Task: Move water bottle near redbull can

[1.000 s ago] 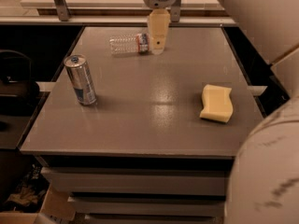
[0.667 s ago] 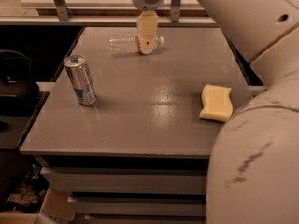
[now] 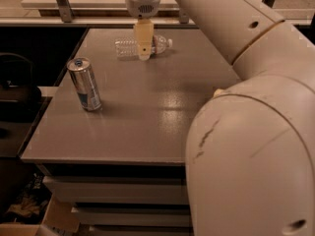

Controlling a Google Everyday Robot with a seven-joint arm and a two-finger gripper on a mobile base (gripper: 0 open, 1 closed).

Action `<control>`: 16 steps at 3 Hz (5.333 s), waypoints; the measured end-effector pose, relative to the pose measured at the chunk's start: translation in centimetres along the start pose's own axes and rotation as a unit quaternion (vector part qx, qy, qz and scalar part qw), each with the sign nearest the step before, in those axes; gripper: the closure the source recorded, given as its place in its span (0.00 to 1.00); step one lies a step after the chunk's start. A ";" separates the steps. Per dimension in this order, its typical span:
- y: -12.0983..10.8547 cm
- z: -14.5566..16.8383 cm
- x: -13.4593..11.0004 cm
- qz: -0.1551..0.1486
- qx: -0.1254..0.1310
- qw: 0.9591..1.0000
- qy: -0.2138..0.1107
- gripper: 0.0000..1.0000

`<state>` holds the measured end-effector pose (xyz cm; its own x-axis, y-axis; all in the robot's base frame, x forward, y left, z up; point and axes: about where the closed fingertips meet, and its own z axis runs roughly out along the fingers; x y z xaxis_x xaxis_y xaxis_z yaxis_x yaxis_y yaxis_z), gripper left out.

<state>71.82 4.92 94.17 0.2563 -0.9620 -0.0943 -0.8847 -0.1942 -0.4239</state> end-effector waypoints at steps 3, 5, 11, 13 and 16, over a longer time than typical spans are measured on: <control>-1.2 6.6 1.3 0.006 -0.051 0.999 0.006 0.00; -1.6 9.1 2.4 0.017 -0.068 0.997 0.008 0.18; 1.8 2.8 -0.1 -0.005 -0.095 0.995 0.016 1.00; 6.2 2.1 -2.2 0.064 -0.131 0.988 0.042 1.00; 10.3 3.7 -6.4 0.110 -0.168 0.979 0.024 1.00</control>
Offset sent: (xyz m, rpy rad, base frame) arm 0.0462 -0.0006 -0.0521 -0.0434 0.1128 -0.0064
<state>62.54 9.78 87.09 0.0344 -0.9940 -0.1036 -0.9967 -0.0265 -0.0763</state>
